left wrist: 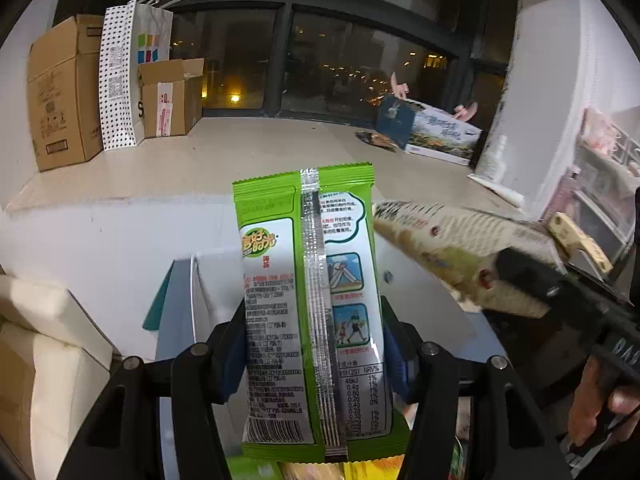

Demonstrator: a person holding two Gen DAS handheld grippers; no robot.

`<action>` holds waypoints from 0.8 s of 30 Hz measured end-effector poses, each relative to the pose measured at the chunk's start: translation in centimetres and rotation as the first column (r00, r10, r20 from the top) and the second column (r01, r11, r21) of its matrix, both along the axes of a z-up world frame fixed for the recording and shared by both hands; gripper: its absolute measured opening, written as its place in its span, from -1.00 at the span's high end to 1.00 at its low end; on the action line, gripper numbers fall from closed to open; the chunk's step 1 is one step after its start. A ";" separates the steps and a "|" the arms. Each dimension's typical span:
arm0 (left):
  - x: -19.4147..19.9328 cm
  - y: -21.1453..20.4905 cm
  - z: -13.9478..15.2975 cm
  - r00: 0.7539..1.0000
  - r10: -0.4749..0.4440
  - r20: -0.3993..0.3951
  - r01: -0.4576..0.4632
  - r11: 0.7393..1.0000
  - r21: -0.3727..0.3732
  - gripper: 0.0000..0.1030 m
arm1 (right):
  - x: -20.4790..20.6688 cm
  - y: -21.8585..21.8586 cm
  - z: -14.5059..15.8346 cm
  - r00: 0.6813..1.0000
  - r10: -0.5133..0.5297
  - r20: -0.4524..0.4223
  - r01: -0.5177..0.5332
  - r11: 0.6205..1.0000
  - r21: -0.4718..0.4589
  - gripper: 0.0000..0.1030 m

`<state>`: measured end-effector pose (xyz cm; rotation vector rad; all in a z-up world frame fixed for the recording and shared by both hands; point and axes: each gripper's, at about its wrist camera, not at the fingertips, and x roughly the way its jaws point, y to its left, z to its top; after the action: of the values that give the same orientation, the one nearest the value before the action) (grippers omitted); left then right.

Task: Organize snacks
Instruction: 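Drop the green packet into the white box while the right drops the bread bag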

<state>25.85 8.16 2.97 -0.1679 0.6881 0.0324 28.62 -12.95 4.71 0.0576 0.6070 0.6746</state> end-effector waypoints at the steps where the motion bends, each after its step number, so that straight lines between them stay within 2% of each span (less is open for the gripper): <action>1: 1.3 -0.1 -0.1 1.000 0.006 -0.006 -0.006 1.000 0.018 -0.21 | 1.5 1.0 -0.3 1.000 -0.002 -0.009 0.002 1.000 -0.023 0.06; 7: 5.2 0.5 -2.0 0.996 0.053 -0.069 -0.047 0.996 0.079 -0.22 | 6.9 3.7 -2.9 0.999 -0.008 -0.053 0.002 0.995 -0.104 0.06; 10: 6.5 1.3 -3.7 0.989 0.084 -0.120 -0.074 0.993 0.089 -0.61 | 8.6 4.0 -4.1 0.996 -0.016 -0.086 0.007 0.994 -0.107 -0.03; 11: 6.8 1.6 -4.3 0.984 0.101 -0.147 -0.089 0.992 0.090 -0.81 | 9.2 4.1 -4.7 0.995 -0.031 -0.098 0.020 0.993 -0.112 -0.27; 12: 6.9 1.9 -4.8 0.980 0.117 -0.160 -0.103 0.990 0.091 -0.92 | 9.6 4.1 -5.2 0.992 -0.049 -0.113 0.035 0.993 -0.117 -0.64; 14: 6.7 2.5 -5.5 0.977 0.138 -0.163 -0.128 0.989 0.072 -0.97 | 10.1 3.9 -5.9 0.990 -0.057 -0.131 0.042 0.993 -0.112 -0.97; 19: 5.1 3.5 -6.5 0.976 0.156 -0.152 -0.159 0.987 -0.009 -1.00 | 10.0 3.4 -6.5 0.989 -0.071 -0.129 0.051 0.987 -0.152 -1.00; 21: 4.0 3.8 -6.5 0.980 0.151 -0.128 -0.159 0.986 -0.054 -1.00 | 9.5 2.9 -6.2 0.990 -0.064 -0.128 0.049 0.991 -0.124 -1.00; 24: 2.3 4.0 -5.6 0.986 0.148 -0.076 -0.154 0.985 -0.077 -1.00 | 8.7 2.1 -5.4 0.989 -0.058 -0.132 0.050 0.997 -0.064 -1.00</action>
<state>28.12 12.15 -2.64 -0.2999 0.7458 0.1558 37.28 -10.87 -0.70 0.0635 0.7524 0.6023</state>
